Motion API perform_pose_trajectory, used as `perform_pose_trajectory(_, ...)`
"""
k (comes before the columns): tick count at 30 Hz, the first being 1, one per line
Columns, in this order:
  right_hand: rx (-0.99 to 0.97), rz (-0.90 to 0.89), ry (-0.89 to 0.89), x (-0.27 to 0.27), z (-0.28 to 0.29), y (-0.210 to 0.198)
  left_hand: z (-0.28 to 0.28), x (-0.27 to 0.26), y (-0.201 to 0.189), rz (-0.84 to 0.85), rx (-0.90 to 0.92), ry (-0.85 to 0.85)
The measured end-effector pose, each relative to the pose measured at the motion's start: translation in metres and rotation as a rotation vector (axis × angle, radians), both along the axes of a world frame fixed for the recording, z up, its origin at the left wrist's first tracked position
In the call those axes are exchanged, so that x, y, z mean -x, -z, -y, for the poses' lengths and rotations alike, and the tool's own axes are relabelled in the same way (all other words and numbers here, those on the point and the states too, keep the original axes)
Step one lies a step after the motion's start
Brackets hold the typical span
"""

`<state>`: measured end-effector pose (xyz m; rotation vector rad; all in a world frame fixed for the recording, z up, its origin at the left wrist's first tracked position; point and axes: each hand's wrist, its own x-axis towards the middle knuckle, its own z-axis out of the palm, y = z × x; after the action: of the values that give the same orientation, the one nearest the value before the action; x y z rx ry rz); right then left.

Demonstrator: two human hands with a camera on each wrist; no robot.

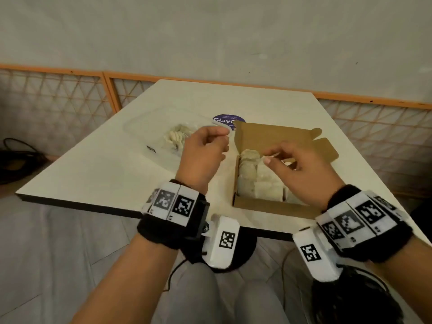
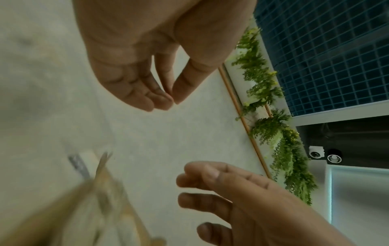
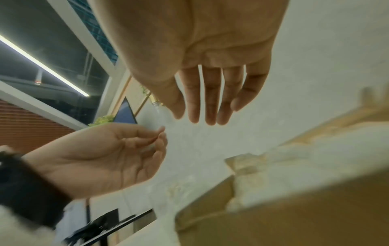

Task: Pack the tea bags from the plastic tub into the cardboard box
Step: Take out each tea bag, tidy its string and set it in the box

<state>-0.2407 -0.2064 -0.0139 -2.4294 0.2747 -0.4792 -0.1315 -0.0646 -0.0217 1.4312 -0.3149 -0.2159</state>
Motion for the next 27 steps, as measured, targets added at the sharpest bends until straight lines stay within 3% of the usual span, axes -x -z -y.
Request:
perform_pose_trajectory(4, 0.257, -0.114, -0.257, -0.043, -0.037, -0.011, -0.026, -0.052, -0.034, 0.051, -0.112, -0.078)
perform_pose_trajectory(8, 0.436, -0.274, -0.387, -0.080, -0.062, -0.003, -0.046, -0.108, -0.041, -0.092, -0.321, -0.188)
perform_pose_trajectory(12, 0.406, -0.337, -0.321, -0.094, -0.057, -0.016, -0.056, -0.128, -0.033, -0.244, -0.483, -0.118)
perform_pose_trajectory(15, 0.294, -0.260, -0.218, -0.112, -0.059, -0.028, -0.052, -0.128, -0.031, -0.294, -0.609, -0.020)
perform_pose_trajectory(18, 0.168, -0.191, -0.103, -0.137, -0.068, -0.029, -0.045, -0.127, -0.027, -0.383, -0.559, 0.038)
perform_pose_trajectory(23, 0.193, -0.396, -0.056, -0.164, -0.078, -0.012, -0.030, -0.122, -0.022, -0.267, -0.630, 0.089)
perform_pose_trajectory(27, 0.149, -0.415, -0.005, -0.173, -0.067, -0.006, -0.022, -0.117, -0.021, -0.111, -0.799, 0.191)
